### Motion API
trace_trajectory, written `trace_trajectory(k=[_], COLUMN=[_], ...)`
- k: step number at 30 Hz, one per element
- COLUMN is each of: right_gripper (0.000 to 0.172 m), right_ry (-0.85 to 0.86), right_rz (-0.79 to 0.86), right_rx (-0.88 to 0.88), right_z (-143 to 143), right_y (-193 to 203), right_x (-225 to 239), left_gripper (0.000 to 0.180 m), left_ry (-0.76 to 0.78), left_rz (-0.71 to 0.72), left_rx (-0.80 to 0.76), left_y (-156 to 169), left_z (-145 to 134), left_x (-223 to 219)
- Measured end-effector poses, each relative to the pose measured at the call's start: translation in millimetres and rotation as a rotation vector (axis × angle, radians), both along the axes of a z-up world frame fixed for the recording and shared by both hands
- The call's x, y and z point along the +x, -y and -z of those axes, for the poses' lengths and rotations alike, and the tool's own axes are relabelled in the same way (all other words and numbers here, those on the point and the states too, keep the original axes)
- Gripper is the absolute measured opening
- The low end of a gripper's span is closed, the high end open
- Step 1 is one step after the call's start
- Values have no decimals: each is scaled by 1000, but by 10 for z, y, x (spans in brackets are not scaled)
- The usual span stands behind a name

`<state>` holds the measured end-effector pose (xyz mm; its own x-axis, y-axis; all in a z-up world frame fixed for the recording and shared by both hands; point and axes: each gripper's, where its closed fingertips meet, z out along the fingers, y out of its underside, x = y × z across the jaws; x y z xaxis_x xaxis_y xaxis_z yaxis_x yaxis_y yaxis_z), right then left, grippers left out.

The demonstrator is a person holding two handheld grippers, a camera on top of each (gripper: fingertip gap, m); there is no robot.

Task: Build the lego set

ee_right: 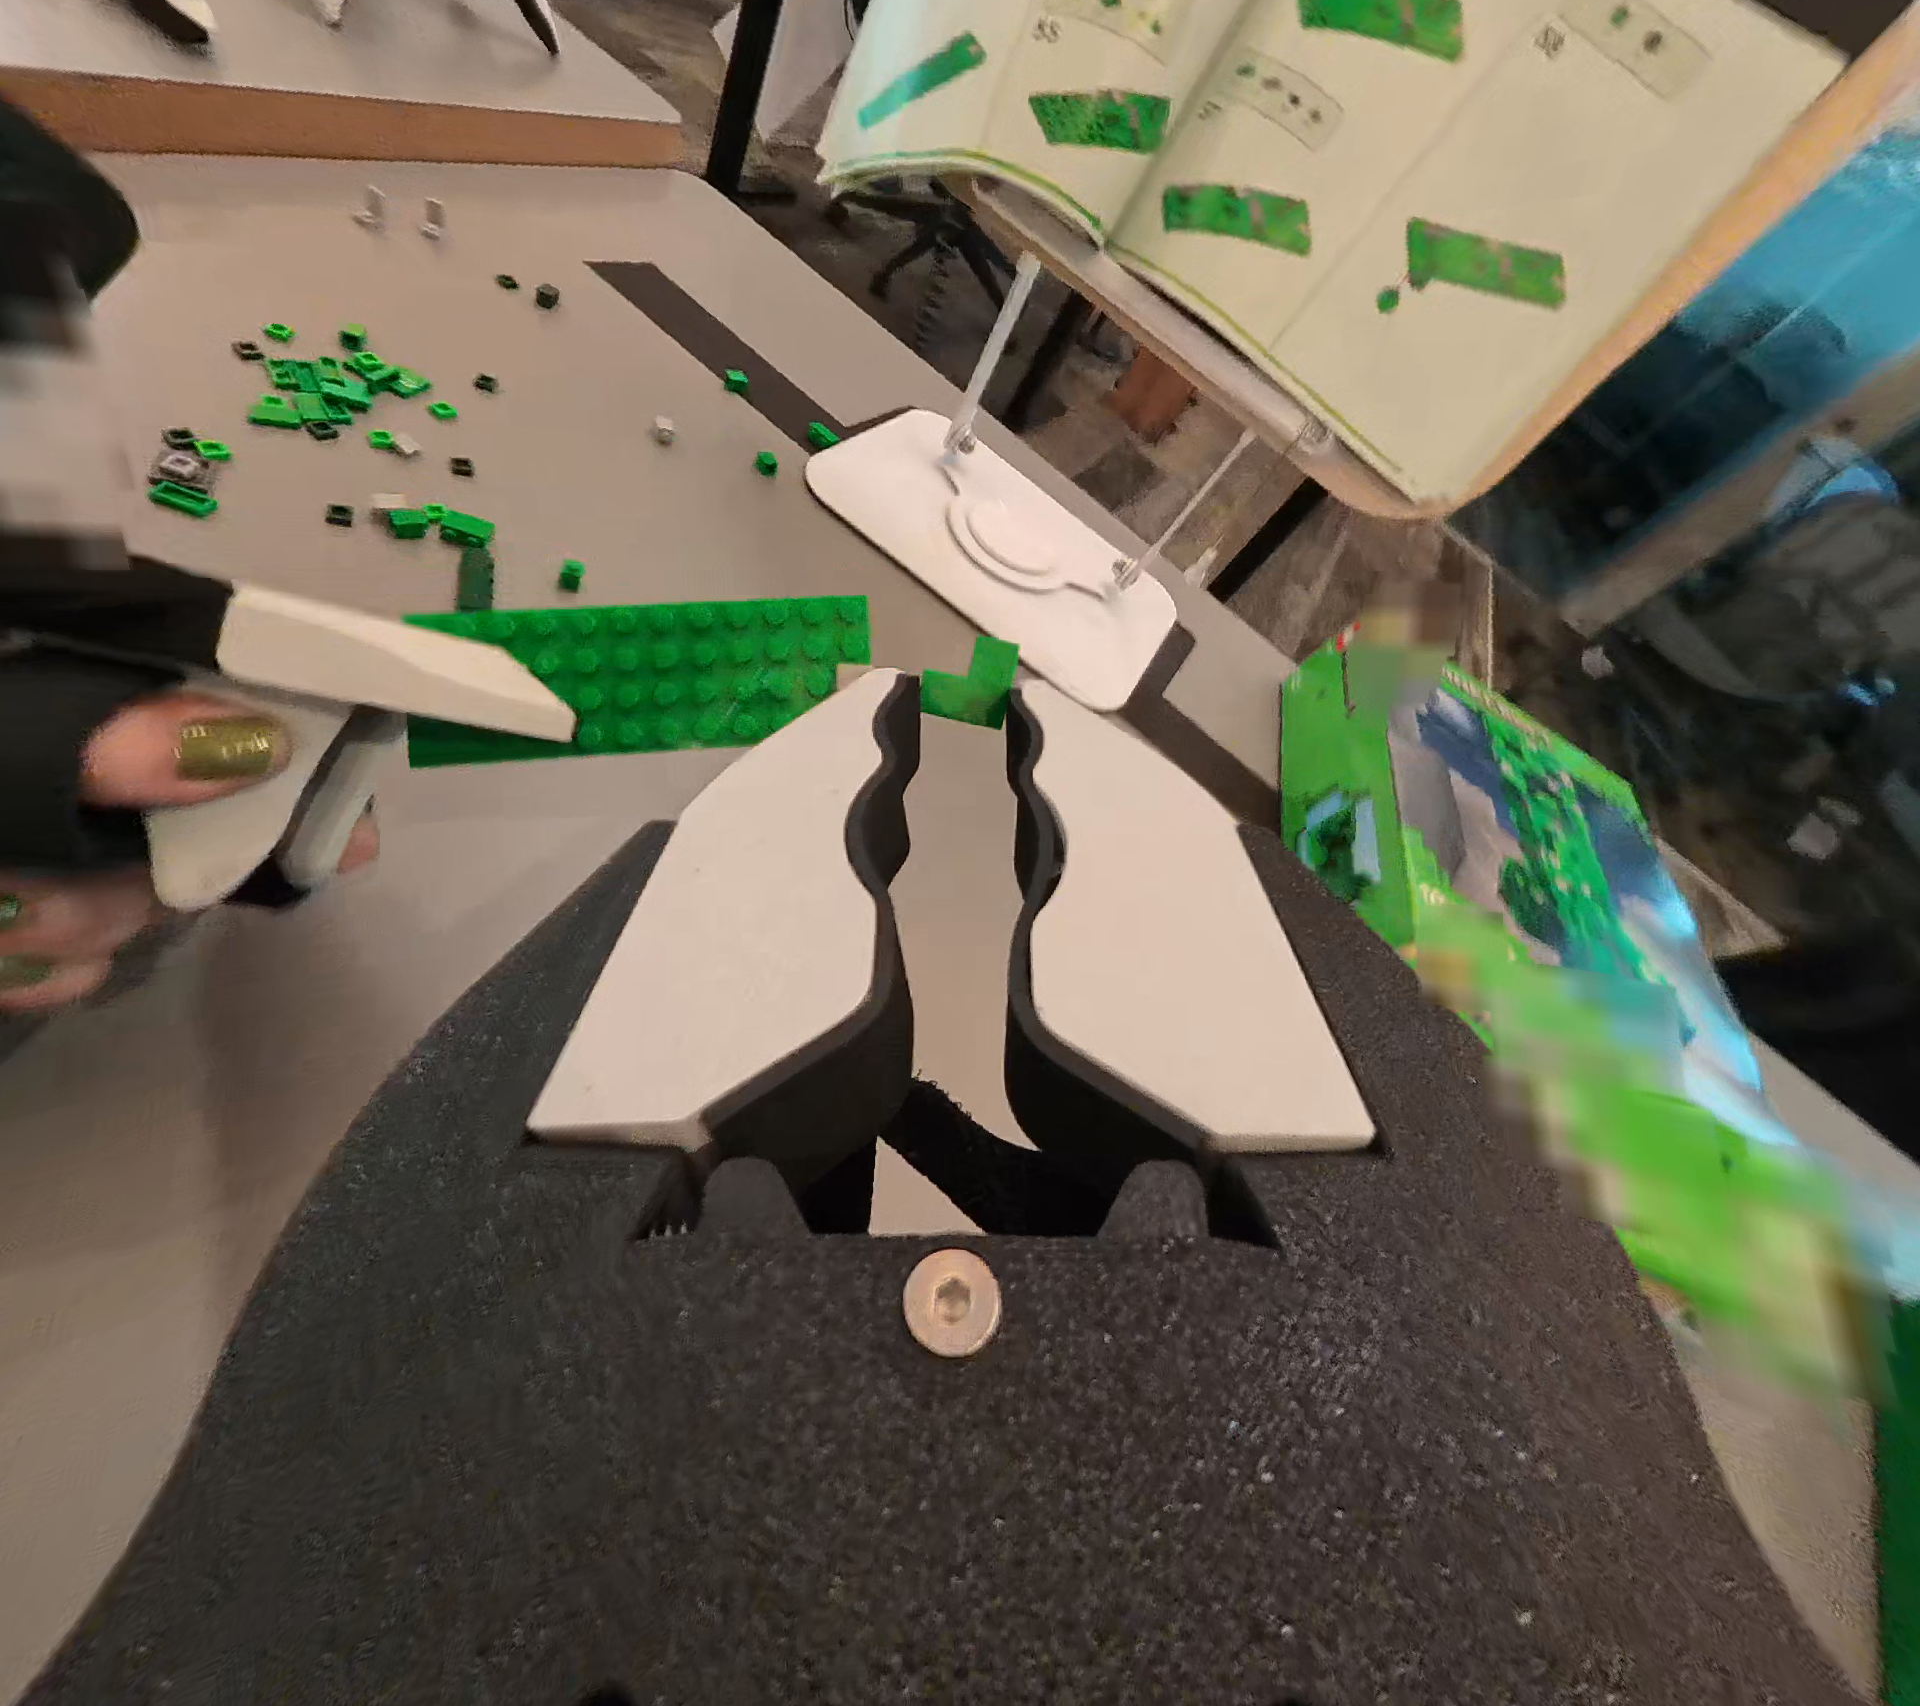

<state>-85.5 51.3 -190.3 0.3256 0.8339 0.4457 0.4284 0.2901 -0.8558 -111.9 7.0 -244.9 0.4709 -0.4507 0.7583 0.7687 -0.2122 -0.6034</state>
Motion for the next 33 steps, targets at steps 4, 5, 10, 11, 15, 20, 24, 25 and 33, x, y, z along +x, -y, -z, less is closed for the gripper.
trace_trajectory(k=[4,5,10,11,15,20,24,25,33], right_gripper=[15,15,15,15,15,15,15,15,16], right_ry=[11,24,122,140,212,286,354,357,345], right_rz=[44,49,23,25,37,21,-15,-21,-33], right_rx=[-80,-84,-77,-57,-18,12,8,-3,-50], right_z=[164,203,390,393,435,485,513,515,517], right_y=[13,20,111,109,102,103,123,126,114], right_x=[19,14,-59,-78,-88,-79,-47,-42,-9], left_gripper=[4,4,4,4,4,4,4,4,4], left_ry=[33,36,77,101,124,140,156,161,180], left_rz=[-11,-13,20,35,53,75,106,112,166], left_rx=[-11,-19,-52,-63,-77,-96,-107,-106,-112], left_y=[29,37,51,53,51,52,57,61,79], left_z=[106,134,177,193,222,246,254,253,257], left_x=[151,177,281,295,306,308,310,308,342])
